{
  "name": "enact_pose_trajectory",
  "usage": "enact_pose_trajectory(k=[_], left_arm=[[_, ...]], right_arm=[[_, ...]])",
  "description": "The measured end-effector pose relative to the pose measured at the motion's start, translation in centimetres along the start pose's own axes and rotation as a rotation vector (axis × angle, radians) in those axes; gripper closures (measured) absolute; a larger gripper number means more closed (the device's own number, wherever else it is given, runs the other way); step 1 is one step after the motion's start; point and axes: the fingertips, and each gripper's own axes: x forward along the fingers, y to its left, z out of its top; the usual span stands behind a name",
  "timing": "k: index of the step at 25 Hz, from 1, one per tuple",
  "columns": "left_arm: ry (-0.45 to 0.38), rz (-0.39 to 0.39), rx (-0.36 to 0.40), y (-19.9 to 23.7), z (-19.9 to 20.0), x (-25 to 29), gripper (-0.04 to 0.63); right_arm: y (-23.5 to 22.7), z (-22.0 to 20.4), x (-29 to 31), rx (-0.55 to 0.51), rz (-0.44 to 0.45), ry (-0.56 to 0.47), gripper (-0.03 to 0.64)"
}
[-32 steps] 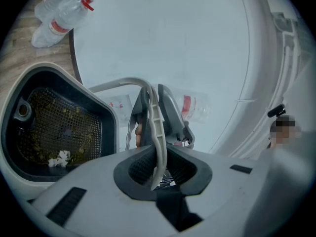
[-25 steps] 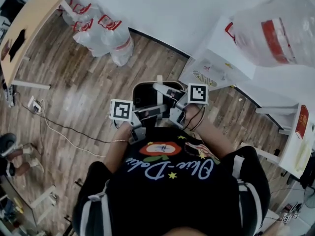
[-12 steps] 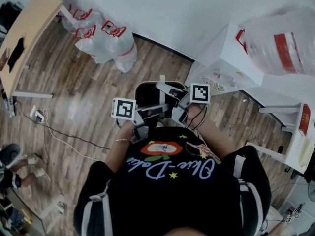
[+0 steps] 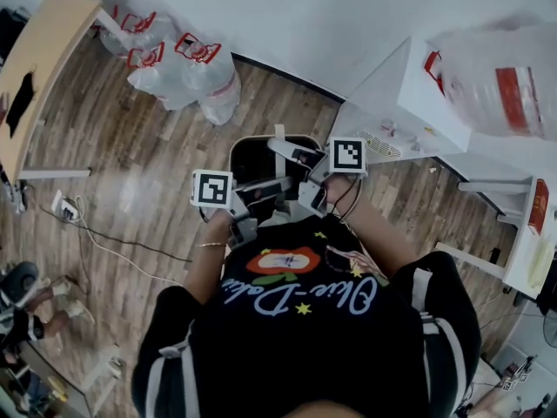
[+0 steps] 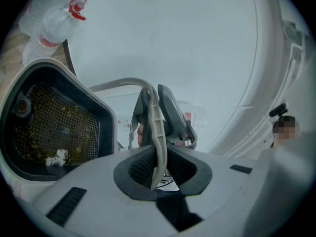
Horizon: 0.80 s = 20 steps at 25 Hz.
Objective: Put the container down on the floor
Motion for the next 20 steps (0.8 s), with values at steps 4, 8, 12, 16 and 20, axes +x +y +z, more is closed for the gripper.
enact_pose_trajectory(k=[4, 8, 12, 16, 20], left_arm=[[-0.038, 0.014, 0.011, 0.6, 4.0, 0.2, 0.545], [-0.072, 0.022, 0.007, 1.1, 7.3, 0.6, 0.545], [-0.107, 0.019, -0.005, 1.6, 8.9, 1.0, 0.545], [-0.124, 0.025, 0.002, 1.9, 9.2, 1.1, 0.543], [-0.132, 0.023, 0.006, 2.2, 9.2, 1.0, 0.543]], right_arm=[[-0.7, 3.2, 2.4, -0.028, -0.009, 0.046, 0.551], [-1.0, 5.5, 4.3, 0.011, -0.005, 0.082, 0.552], [-1.3, 6.8, 5.3, -0.026, -0.001, 0.129, 0.552], [-1.2, 7.1, 5.5, -0.06, -0.006, 0.147, 0.552], [-1.4, 6.9, 5.5, -0.067, -0.034, 0.153, 0.552]])
